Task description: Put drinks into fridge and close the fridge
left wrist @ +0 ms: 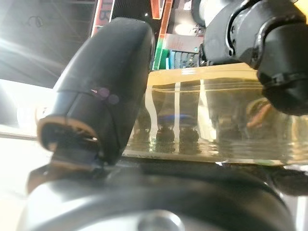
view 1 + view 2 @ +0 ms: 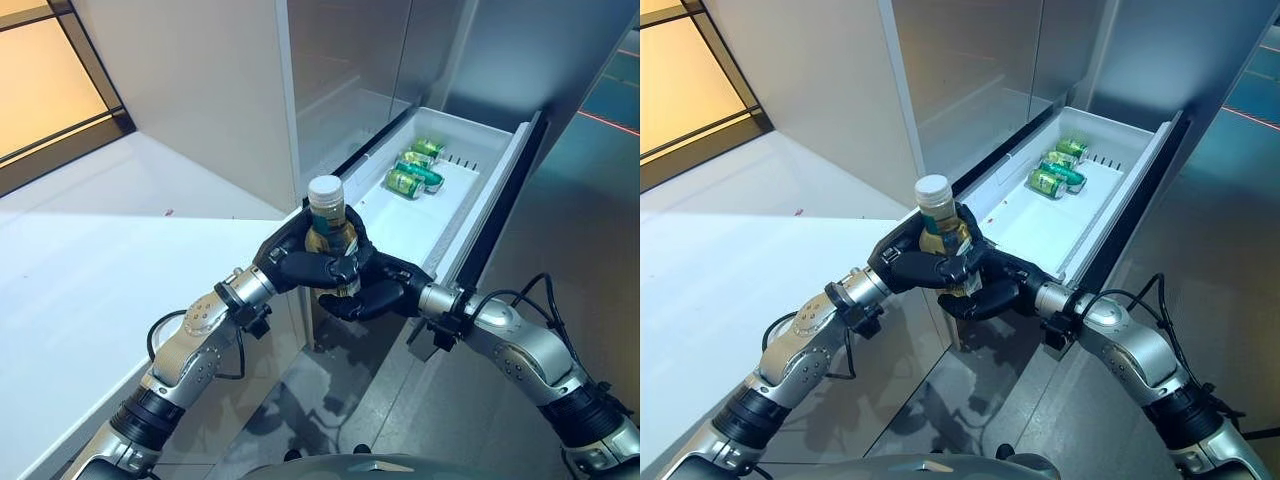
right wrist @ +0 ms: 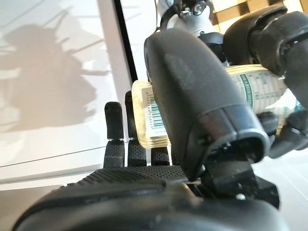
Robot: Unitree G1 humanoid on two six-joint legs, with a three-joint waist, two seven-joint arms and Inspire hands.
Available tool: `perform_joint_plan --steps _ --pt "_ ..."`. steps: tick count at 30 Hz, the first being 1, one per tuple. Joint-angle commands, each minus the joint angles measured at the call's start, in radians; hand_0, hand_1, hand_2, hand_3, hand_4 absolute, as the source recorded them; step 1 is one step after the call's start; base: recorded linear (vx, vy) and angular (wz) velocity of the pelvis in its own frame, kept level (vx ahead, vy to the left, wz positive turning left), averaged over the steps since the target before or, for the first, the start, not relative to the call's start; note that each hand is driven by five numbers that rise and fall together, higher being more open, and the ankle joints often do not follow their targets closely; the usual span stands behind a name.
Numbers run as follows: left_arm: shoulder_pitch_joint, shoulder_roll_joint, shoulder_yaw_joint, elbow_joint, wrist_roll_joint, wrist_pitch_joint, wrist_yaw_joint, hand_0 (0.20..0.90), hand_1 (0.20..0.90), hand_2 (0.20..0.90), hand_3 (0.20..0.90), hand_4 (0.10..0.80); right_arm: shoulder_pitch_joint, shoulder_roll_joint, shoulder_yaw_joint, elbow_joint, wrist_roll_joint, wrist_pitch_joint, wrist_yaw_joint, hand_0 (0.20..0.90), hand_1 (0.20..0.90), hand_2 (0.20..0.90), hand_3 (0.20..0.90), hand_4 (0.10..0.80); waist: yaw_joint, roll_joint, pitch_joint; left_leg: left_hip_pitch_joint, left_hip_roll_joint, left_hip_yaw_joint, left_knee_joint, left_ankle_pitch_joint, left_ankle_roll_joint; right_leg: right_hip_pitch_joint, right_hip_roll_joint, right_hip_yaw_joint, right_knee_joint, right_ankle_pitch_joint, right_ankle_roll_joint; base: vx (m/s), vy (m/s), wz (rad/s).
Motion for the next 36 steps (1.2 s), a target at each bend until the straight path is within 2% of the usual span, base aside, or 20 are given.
perform_joint_plan --steps 1,10,11,12,13,18,27,36 --pt "-0.232 -0.163 -0.215 -0.139 -0.087 -0.104 -0.188 0.300 0.300 0.300 0.200 0.100 -0.236 0.114 0.032 -0.050 0.034 -0.032 -0.032 0.900 0.900 0.900 0.900 0.800 0.010 -0.024 -0.078 -0.007 -0.023 -0.004 0.001 -0.076 0.025 -0.013 0.002 0.015 0.010 0.003 0.052 0.011 -0.002 -0.05" --pt "-0.241 -0.192 -0.250 -0.127 -0.106 -0.110 -0.169 0.300 0.300 0.300 0.200 0.100 -0.285 0.178 0.085 -0.023 0.147 0.017 -0.115 0.900 0.900 0.900 0.900 0.800 0.020 -0.026 -0.080 -0.007 -0.021 -0.005 0.001 -0.074 0.026 -0.009 0.002 0.004 0.008 -0.002 0.048 0.000 0.000 0.00" --pt "-0.241 -0.196 -0.252 -0.126 -0.104 -0.110 -0.167 0.300 0.300 0.300 0.200 0.100 -0.287 0.184 0.086 -0.022 0.162 0.022 -0.124 0.589 0.589 0.589 0.538 0.438 0.021 -0.026 -0.079 -0.007 -0.020 -0.003 0.001 -0.074 0.025 -0.009 0.001 0.000 0.009 -0.002 0.048 0.000 0.000 0.00" --pt "-0.241 -0.198 -0.253 -0.126 -0.102 -0.111 -0.168 0.300 0.300 0.300 0.200 0.100 -0.288 0.188 0.087 -0.020 0.175 0.023 -0.133 0.589 0.589 0.589 0.538 0.438 0.023 -0.027 -0.079 -0.007 -0.020 -0.002 0.001 -0.073 0.025 -0.008 0.000 -0.003 0.009 -0.002 0.048 0.000 0.000 0.00" --pt "-0.240 -0.199 -0.254 -0.125 -0.101 -0.112 -0.169 0.300 0.300 0.300 0.200 0.100 -0.288 0.190 0.088 -0.020 0.183 0.023 -0.142 0.300 0.300 0.300 0.200 0.100 0.023 -0.027 -0.078 -0.007 -0.019 0.000 0.001 -0.073 0.025 -0.008 -0.001 -0.006 0.009 -0.003 0.048 0.000 0.000 0.00" --pt "-0.238 -0.203 -0.259 -0.122 -0.110 -0.117 -0.169 0.300 0.300 0.300 0.200 0.100 -0.281 0.211 0.075 -0.003 0.247 0.011 -0.203 0.300 0.300 0.300 0.200 0.100 0.029 -0.028 -0.077 -0.008 -0.013 0.013 0.001 -0.073 0.020 -0.004 -0.007 -0.033 0.007 -0.003 0.051 0.001 0.003 0.04" --pt "-0.225 -0.209 -0.246 -0.115 -0.110 -0.103 -0.144 0.300 0.300 0.300 0.200 0.100 -0.271 0.231 0.030 0.020 0.285 -0.032 -0.273 0.300 0.300 0.300 0.200 0.100 0.032 -0.026 -0.076 -0.009 -0.012 0.013 0.001 -0.073 0.019 -0.004 -0.013 -0.046 0.006 0.000 0.054 0.002 0.003 0.03" --pt "-0.211 -0.192 -0.214 -0.094 -0.064 -0.124 -0.090 0.300 0.300 0.300 0.200 0.100 -0.291 0.197 -0.021 0.026 0.088 -0.115 -0.288 0.300 0.300 0.300 0.200 0.100 0.032 -0.022 -0.075 -0.004 -0.011 0.013 0.001 -0.076 0.019 -0.002 -0.013 -0.044 0.008 -0.002 0.053 0.000 0.000 0.00"
